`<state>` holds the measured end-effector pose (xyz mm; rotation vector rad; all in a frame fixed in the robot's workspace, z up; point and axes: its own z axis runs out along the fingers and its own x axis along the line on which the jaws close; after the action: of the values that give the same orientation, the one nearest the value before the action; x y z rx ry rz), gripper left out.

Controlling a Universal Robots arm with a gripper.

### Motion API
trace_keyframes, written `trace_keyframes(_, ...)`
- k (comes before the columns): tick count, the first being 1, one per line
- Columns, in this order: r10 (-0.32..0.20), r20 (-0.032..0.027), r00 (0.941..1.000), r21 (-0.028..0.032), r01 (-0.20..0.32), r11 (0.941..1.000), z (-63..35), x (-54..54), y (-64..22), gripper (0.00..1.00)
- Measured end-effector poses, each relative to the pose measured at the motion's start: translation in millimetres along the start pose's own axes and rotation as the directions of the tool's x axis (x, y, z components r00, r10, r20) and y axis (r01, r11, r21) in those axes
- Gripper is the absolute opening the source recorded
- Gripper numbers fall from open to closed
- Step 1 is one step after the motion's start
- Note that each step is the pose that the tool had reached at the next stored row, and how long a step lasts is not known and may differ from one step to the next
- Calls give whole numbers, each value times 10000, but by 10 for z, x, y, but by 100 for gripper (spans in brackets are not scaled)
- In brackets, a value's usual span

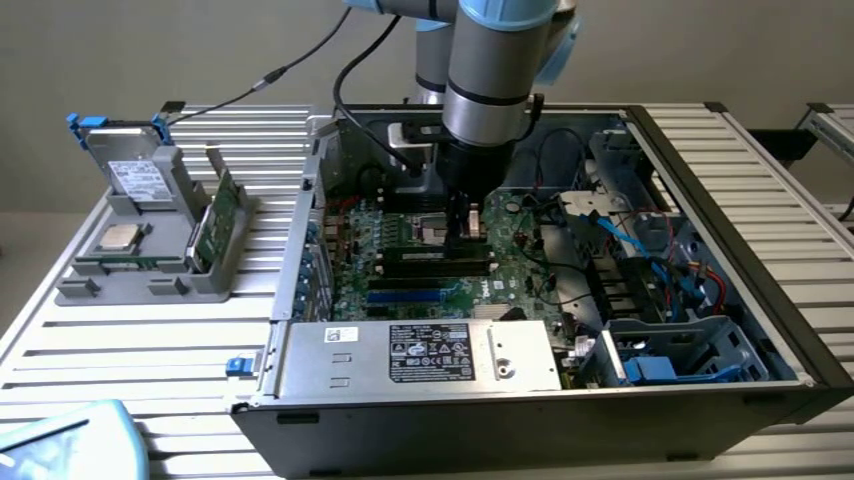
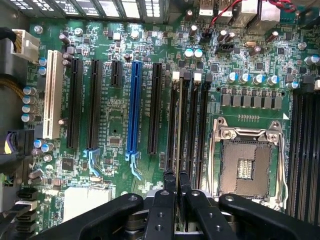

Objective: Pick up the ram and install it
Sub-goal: 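Insert the ram into the slot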

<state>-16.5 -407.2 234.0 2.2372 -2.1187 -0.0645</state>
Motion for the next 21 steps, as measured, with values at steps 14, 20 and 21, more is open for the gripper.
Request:
trace_keyframes(14, 8, -113, 9999, -10, -8, 10000, 2, -3, 4, 14)
trace_keyframes(20, 11, -156, 9999, -18, -12, 10000, 4, -2, 4, 14)
trace_keyframes(21, 11, -153, 9999, -16, -12, 10000, 9, -3, 4, 14)
